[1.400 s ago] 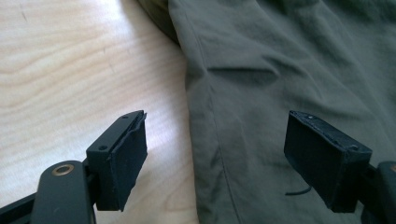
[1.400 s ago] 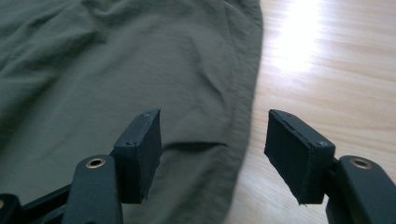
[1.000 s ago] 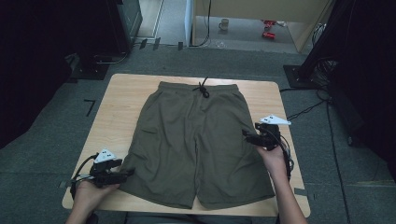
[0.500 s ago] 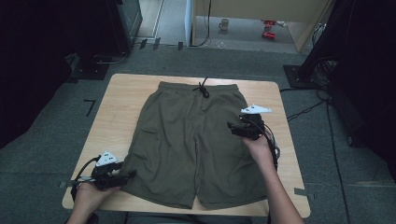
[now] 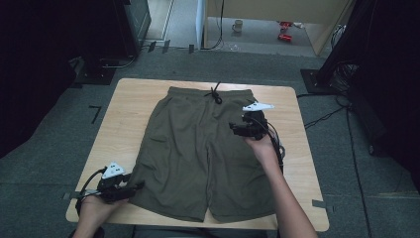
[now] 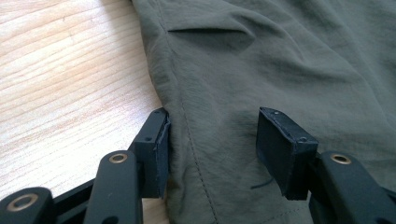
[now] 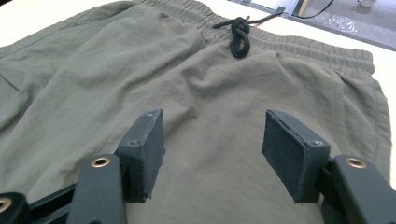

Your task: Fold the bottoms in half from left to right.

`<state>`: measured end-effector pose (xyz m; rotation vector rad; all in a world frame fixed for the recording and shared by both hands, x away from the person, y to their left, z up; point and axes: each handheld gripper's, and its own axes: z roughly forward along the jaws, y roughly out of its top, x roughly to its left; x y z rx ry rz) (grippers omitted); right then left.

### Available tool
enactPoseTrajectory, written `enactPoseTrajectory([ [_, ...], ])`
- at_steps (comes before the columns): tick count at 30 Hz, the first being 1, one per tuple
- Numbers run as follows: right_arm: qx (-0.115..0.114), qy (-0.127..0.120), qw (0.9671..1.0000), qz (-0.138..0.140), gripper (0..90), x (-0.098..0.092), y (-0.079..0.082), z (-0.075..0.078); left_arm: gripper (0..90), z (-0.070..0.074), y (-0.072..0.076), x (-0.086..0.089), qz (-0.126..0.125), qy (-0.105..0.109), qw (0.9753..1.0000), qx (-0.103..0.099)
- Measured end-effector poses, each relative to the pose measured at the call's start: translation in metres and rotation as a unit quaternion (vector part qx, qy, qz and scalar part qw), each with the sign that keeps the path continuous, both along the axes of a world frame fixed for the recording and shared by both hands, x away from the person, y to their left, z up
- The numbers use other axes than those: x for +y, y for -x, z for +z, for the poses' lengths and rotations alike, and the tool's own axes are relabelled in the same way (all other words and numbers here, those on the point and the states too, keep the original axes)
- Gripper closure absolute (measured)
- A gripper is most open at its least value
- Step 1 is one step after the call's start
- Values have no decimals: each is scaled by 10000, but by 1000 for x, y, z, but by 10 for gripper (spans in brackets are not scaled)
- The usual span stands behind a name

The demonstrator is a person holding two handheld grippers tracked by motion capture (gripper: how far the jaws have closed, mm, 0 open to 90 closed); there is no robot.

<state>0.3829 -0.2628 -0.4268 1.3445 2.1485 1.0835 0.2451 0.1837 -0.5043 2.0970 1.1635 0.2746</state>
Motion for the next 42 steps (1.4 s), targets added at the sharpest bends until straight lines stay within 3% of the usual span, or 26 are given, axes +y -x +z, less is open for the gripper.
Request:
enactPoseTrajectory([
  [8,-20,30,9999,156,387,26,-17,1,548,1,1,-2,-111,37,9999,67],
  [13,-301,-77,9994,155,394,37,-22,-1,634,1,0,-1,-125,123,9996,201],
  [16,-33,-134,9997,179,396,44,-29,0,681,2,1,-1,-163,147,9994,272],
  [19,-41,-77,9997,246,391,55,-34,1,698,2,1,-2,-205,137,9993,273],
  [24,12,-73,9995,313,382,72,-44,2,762,3,2,-3,-292,212,9983,464],
  [30,42,-74,9990,435,375,93,-56,1,760,3,7,-7,-353,60,9986,379],
  [39,-54,44,9979,641,377,124,-72,1,671,3,7,-8,-408,21,9989,232],
  [42,16,-2,9979,640,373,131,-79,1,671,3,7,-7,-411,24,9989,233],
])
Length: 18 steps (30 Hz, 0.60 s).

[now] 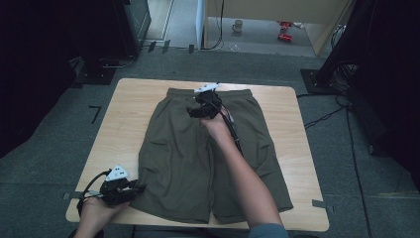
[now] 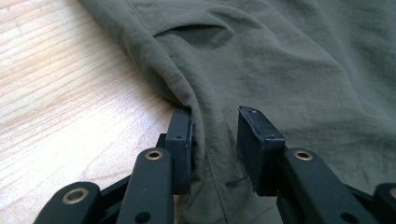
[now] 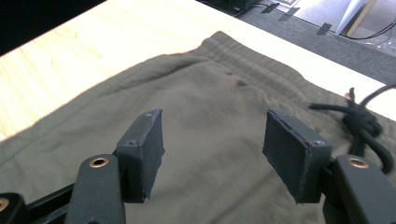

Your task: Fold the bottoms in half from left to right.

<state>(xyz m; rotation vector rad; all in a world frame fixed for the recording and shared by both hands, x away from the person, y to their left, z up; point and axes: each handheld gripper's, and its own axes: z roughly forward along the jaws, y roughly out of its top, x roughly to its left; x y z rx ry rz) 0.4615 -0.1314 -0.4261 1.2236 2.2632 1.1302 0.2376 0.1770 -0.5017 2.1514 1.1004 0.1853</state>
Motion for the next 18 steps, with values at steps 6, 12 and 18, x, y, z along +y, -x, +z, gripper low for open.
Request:
enactPoseTrajectory([
  [6,-5,57,10000,44,364,20,-13,-2,705,0,0,1,25,84,9999,74],
  [12,51,61,9999,78,358,36,-23,-8,726,0,0,-1,-79,152,9997,162],
  [18,133,88,9998,101,351,54,-34,-21,756,0,-1,0,-122,181,9995,222],
])
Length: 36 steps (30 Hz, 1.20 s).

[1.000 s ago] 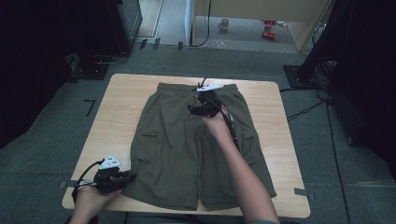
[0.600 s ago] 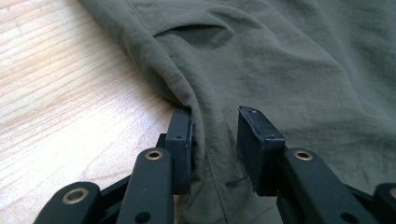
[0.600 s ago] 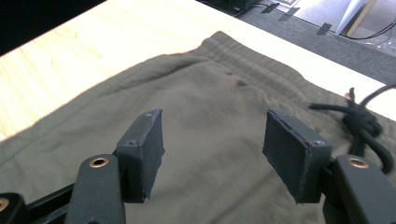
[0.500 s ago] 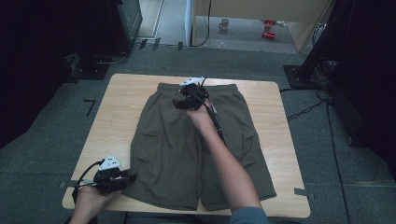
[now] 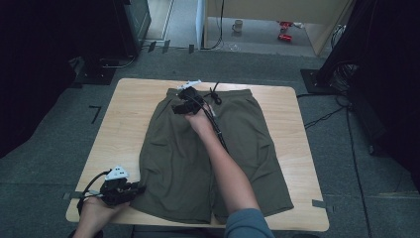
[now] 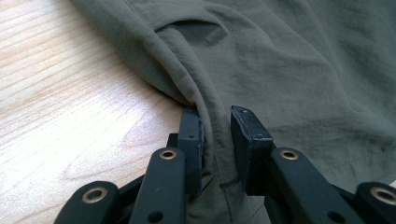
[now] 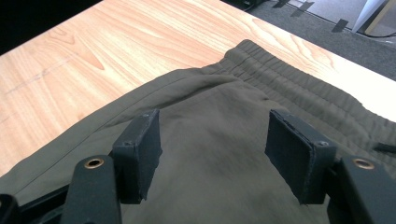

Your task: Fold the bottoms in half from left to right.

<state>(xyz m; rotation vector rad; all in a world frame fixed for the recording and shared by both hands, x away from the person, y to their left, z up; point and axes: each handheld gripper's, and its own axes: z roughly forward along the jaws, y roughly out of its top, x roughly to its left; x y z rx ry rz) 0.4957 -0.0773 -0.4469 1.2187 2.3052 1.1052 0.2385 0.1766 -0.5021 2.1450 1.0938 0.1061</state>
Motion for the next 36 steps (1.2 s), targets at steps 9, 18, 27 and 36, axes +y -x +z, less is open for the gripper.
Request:
enactPoseTrajectory([
  [9,200,-184,9996,-97,344,17,-16,-17,762,1,2,-4,-87,-47,9999,-26],
  [18,290,-151,9994,-132,314,36,-28,-30,762,1,2,-5,-86,-91,9999,8],
  [27,380,-212,9990,-114,266,60,-36,-41,760,2,2,-8,-124,-125,9998,18],
  [36,534,-49,9984,-196,260,76,-38,-54,760,2,2,-7,-112,-126,9999,24],
])
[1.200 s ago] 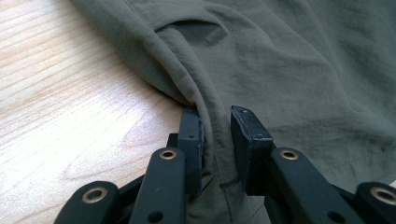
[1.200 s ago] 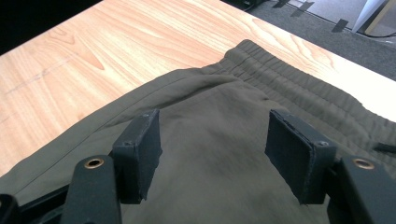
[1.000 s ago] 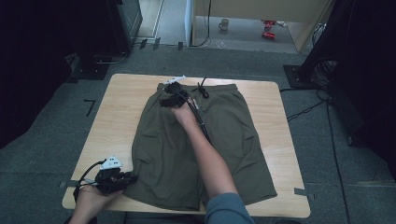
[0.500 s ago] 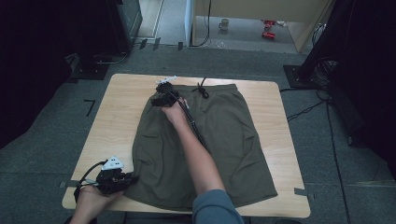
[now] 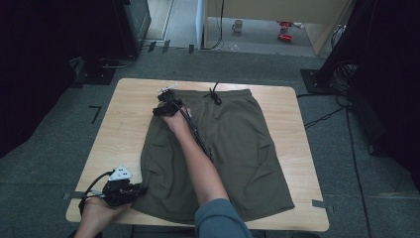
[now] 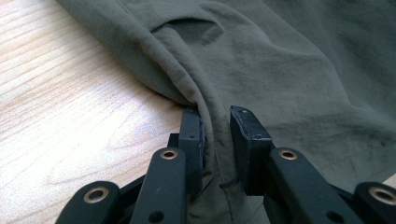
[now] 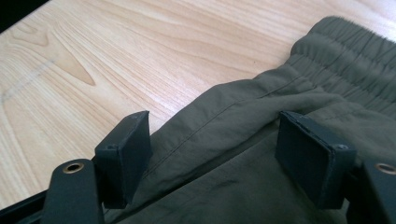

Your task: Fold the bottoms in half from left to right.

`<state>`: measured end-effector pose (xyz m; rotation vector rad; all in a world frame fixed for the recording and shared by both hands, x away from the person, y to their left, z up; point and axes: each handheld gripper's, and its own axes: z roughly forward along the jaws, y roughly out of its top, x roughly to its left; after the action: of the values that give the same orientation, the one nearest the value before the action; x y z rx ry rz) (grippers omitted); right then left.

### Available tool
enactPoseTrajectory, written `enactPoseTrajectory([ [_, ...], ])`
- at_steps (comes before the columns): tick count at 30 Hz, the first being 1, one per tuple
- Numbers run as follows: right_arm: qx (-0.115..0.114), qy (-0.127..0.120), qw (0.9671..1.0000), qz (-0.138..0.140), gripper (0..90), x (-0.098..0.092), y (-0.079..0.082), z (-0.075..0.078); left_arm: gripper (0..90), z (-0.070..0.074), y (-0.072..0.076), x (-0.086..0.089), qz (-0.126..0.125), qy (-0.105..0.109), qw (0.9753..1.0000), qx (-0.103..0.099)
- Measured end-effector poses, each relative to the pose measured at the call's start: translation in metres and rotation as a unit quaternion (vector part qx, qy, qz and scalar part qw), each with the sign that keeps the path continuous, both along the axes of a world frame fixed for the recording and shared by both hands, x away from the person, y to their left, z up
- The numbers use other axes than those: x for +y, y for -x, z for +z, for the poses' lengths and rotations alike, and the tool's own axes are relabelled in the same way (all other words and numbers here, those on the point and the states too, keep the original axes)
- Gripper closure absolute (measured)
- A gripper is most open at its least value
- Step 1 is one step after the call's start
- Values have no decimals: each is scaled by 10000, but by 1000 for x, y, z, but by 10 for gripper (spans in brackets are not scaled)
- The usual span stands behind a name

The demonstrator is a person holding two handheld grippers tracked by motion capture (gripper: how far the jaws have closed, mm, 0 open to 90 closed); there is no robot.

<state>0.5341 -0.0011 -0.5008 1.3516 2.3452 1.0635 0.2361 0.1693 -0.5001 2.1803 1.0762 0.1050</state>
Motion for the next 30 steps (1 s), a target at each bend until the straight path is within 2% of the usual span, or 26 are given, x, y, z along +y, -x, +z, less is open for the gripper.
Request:
enactPoseTrajectory([
  [7,-8,220,9998,-6,263,4,-1,-7,761,0,-1,0,11,-7,10000,14],
  [8,-86,328,9994,-11,277,6,0,-8,765,0,-1,-1,8,-5,10000,17],
  [10,-126,380,9992,-11,286,7,1,-8,768,0,-1,-1,6,9,10000,40],
  [12,-270,553,9981,-13,333,8,4,-9,776,0,-2,-1,4,23,10000,72],
  [14,-345,523,9980,-80,359,7,7,-10,782,0,-2,-2,14,32,10000,94],
  [17,-421,468,9979,-164,473,5,10,-11,789,3,-2,-1,58,49,10000,64],
  [20,-457,467,9977,-158,558,3,11,-10,785,4,-3,1,207,87,9995,226],
  [22,-451,476,9977,-170,625,2,12,-10,812,6,-4,3,208,109,9995,196],
  [23,-451,476,9977,-170,625,2,12,-10,821,6,-4,3,208,109,9995,196],
  [24,-443,475,9977,-190,681,2,13,-9,828,6,-3,3,201,122,9996,168],
  [25,-443,475,9977,-190,681,2,13,-9,828,7,-3,3,191,129,9997,127],
  [26,-458,498,9975,-185,728,2,13,-9,846,8,-3,3,206,138,9996,106],
  [30,-451,614,9970,-127,846,0,12,-8,865,13,-4,4,330,260,9989,199],
])
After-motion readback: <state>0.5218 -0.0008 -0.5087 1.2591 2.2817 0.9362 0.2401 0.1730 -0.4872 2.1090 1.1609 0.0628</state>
